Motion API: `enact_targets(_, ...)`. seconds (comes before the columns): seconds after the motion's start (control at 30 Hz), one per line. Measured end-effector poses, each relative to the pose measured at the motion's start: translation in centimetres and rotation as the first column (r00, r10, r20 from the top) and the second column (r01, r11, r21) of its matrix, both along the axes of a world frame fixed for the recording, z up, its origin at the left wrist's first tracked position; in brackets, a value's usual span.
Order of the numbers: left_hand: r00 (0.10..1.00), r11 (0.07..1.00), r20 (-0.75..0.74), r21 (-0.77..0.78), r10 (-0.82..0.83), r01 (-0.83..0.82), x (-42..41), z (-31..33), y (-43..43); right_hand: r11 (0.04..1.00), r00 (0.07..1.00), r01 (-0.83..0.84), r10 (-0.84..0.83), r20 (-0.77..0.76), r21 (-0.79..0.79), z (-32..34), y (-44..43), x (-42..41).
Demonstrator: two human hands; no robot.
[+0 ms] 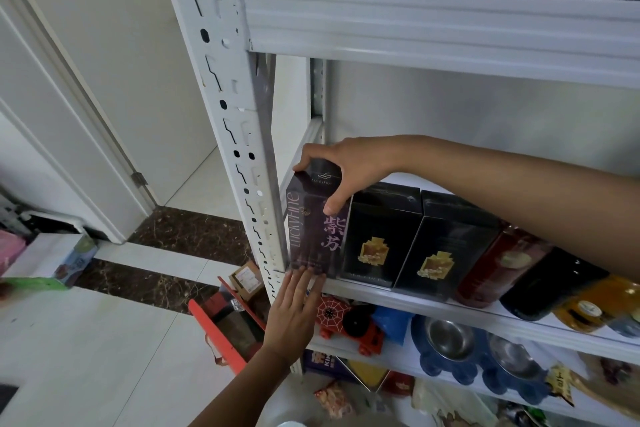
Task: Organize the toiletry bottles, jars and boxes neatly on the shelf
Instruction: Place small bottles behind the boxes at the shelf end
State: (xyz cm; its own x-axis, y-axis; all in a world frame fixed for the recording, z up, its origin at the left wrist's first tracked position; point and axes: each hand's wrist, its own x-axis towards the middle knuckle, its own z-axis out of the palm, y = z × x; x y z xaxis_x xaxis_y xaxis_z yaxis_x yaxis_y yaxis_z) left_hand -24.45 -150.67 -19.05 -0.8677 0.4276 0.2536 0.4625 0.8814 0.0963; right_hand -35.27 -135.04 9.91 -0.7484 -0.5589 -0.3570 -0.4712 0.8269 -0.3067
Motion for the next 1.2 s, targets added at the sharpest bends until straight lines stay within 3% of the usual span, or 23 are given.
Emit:
enact_targets(0.37,0.995,0.998,0.095,-0.066,-0.019,0.025,0.5,-0.5,-0.5,0.999,1.0,0.0,-0.001,0.026,0.035,0.1,-0.1,0.0)
enact_targets(0.87,0.999,0.993,-0.037,-0.117,-0.011,0.006,0.4,-0.4,-0.7,0.999,1.0,0.006,-0.007,0.024,0.035,0.5,-0.2,0.5)
enact_targets(1.0,0.956,0.991,-0.293,0.116,-0.023,0.059,-0.5,3.1,0.0,1.0,0.998,0.025,-0.024,0.06,-0.009,0.3,0.4,0.6)
enact_targets(1.1,0.819,0.91,-0.573,0.322,-0.033,0.262,-2.5,8.4,1.0,0.996,0.994,0.047,-0.04,0.099,-0.071,0.5,1.4,0.7)
enact_targets(1.2,0.783,0.899,-0.614,0.279,-0.102,0.337,-4.0,16.1,2.7,0.989,0.995,0.102,-0.1,0.022,-0.103,1.1,3.1,0.3)
